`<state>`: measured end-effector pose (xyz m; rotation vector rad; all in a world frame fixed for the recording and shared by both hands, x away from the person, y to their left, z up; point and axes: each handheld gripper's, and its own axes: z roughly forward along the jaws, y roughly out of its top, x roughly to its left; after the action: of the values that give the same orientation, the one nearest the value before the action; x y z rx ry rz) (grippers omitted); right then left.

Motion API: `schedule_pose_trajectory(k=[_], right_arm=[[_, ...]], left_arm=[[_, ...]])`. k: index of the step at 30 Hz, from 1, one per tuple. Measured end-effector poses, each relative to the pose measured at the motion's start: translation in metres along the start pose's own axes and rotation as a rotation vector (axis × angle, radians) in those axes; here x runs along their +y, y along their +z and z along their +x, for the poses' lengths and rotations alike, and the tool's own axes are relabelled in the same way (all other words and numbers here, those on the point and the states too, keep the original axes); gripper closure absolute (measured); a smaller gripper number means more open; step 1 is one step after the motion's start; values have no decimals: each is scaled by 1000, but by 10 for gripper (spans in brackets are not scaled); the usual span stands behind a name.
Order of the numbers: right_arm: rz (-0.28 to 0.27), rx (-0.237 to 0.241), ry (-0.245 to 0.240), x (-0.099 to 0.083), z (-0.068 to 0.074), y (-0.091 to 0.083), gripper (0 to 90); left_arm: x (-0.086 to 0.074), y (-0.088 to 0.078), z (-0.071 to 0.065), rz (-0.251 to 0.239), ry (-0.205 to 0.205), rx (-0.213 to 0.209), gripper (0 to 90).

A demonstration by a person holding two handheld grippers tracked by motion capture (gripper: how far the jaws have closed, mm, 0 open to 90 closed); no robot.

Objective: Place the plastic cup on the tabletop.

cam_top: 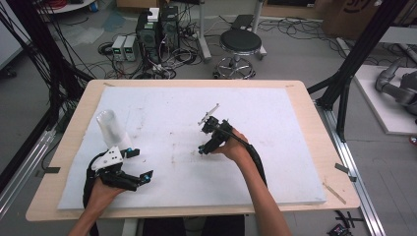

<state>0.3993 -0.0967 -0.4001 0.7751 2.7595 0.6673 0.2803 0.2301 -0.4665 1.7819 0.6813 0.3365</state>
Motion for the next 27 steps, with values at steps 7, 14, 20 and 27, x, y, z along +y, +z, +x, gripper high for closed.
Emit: schedule_pose_trajectory(k=[7,14,20,27], right_arm=[[-40,-8,18,-9,-2,-6,141],[-136,-34,59,-40,-2,-22,141],[-243,-58,100,-75,3,-35,141],[-352,-96,139,-109,7,-45,142]], left_arm=[[0,-1,0,-3,1,-3,24],[0,-1,0,-4,0,-2,24],[0,0,0,-4,3,1,24],[-1,-1,-1,-12,9,7,24]])
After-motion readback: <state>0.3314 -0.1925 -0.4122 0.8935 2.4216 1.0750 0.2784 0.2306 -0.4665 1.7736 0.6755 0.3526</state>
